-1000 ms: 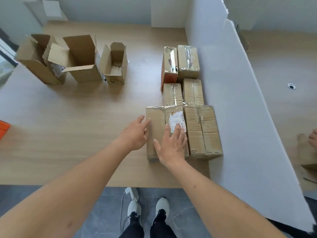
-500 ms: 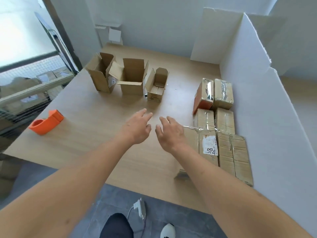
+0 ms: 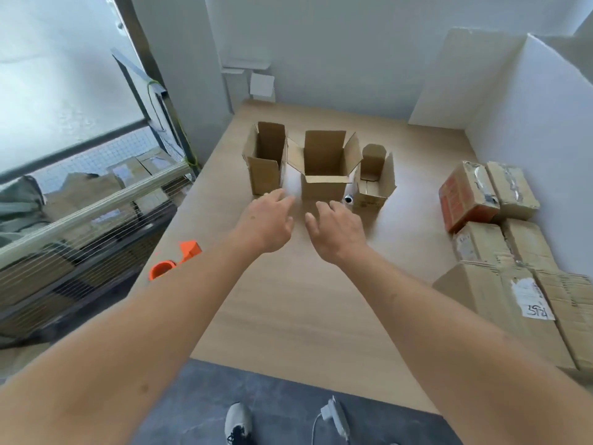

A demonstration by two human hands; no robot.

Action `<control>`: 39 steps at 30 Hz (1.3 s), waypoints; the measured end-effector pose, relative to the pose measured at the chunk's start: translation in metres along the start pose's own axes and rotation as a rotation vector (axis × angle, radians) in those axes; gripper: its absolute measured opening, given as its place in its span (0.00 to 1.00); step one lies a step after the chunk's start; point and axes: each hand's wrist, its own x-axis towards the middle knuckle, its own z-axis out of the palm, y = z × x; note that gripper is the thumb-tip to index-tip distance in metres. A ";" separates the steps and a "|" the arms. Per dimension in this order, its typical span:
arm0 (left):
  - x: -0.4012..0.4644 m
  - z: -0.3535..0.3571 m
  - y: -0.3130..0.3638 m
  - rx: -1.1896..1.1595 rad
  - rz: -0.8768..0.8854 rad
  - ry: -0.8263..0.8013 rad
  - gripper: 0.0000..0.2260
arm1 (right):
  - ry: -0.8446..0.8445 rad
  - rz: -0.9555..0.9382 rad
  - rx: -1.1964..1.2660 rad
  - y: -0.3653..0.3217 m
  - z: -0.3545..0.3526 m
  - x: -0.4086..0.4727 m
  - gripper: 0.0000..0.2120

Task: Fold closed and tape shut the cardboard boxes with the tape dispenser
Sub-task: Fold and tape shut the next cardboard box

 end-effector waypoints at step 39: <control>0.236 0.030 -0.251 -0.108 -0.129 -0.052 0.26 | -0.035 0.100 0.183 -0.134 0.125 0.285 0.11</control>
